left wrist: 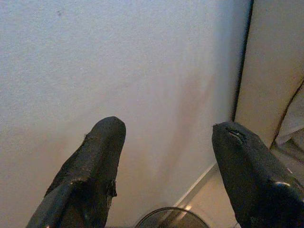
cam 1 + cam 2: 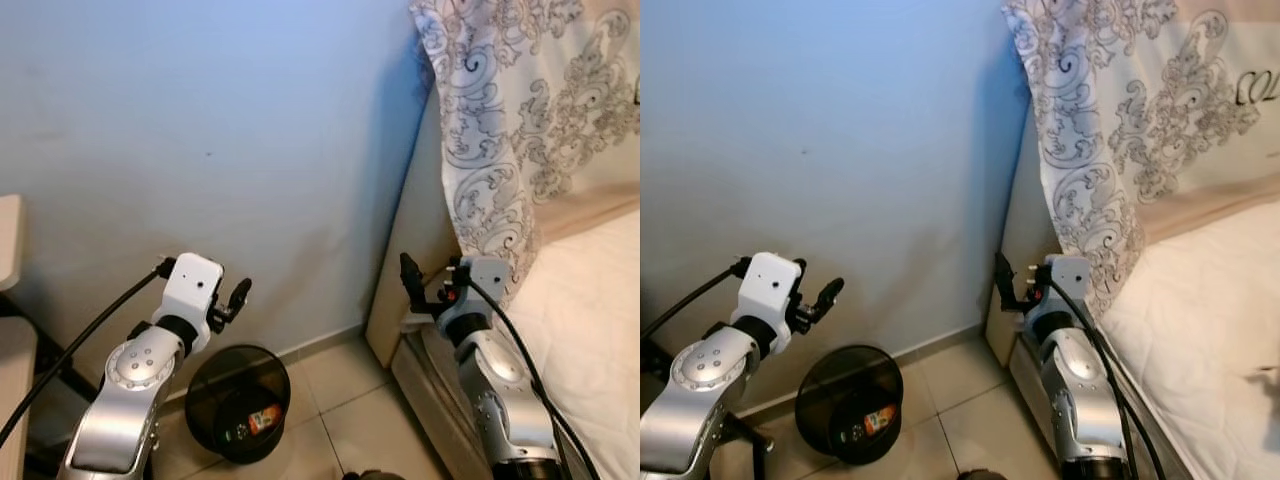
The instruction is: Clean up the room
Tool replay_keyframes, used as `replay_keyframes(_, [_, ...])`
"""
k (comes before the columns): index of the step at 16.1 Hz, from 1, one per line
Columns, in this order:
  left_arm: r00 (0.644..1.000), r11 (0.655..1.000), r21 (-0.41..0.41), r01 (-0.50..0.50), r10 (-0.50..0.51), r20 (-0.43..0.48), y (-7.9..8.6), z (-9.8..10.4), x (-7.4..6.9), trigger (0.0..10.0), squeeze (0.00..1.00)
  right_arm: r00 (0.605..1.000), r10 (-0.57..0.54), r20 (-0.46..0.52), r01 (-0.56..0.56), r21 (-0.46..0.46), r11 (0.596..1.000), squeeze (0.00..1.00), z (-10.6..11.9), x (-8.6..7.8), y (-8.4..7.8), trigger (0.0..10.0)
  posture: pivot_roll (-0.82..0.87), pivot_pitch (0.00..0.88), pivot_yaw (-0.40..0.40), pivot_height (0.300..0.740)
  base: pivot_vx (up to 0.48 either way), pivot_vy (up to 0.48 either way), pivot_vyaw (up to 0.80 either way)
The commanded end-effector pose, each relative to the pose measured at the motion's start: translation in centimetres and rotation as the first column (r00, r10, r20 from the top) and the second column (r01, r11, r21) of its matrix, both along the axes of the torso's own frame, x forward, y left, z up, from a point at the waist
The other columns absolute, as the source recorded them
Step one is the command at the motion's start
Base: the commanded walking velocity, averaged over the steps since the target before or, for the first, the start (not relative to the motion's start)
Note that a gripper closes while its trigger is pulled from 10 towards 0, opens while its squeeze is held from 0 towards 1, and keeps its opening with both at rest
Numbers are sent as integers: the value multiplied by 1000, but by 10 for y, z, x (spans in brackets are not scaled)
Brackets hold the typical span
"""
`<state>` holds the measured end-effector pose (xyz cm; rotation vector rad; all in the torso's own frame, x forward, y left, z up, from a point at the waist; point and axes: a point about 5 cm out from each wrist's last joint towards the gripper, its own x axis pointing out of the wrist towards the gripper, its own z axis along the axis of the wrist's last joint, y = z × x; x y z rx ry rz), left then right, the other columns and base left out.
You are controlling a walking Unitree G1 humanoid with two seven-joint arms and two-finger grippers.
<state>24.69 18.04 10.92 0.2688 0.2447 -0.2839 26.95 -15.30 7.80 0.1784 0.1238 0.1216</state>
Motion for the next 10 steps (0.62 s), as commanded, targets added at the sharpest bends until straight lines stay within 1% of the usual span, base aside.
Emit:
replay_keyframes(1, [999, 999, -23, -27, 28, 39, 2, 5, 2, 10000, 0, 999, 4, 43, -2, -40, 999, 1000, 5, 2, 1, 10000, 26, 0, -11, 740, 0, 0, -694])
replay_keyframes(3, [999, 999, -24, -30, 31, 40, 1, 4, 2, 10000, 0, 999, 5, 54, -1, -61, 998, 1000, 4, 1, 2, 10000, 27, 0, -14, 740, 0, 0, -734])
replay_keyframes(5, [998, 999, -22, -36, 37, 45, 1, 5, 2, 10000, 0, 998, -6, 57, 9, -61, 998, 1000, 3, 0, 2, 10000, 31, 0, -19, 740, 0, 0, -738])
replay_keyframes(6, [998, 999, -22, -39, 40, 47, 2, 5, 2, 10000, 0, 999, -13, 48, 16, -57, 998, 1000, 3, 0, 1, 10000, 31, 0, -21, 740, 0, 0, -744])
replay_keyframes(7, [998, 999, -24, -46, 47, 52, 2, 5, 2, 10000, 0, 999, -49, 14, 49, -65, 997, 1000, 0, -1, -2, 10000, 30, 0, -21, 740, 0, 0, -731])
replay_keyframes(8, [997, 999, -24, -47, 48, 53, 2, 5, 2, 10000, 0, 999, -43, -4, 43, -32, 999, 1000, -1, -2, -2, 10000, 29, 0, -22, 740, 0, 0, -669])
replay_keyframes(10, [997, 998, -22, -51, 52, 54, 3, 4, 1, 10000, 0, 999, -38, 5, 38, -39, 999, 1000, -1, -2, -2, 10000, 26, 0, -21, 740, 0, 0, -691])
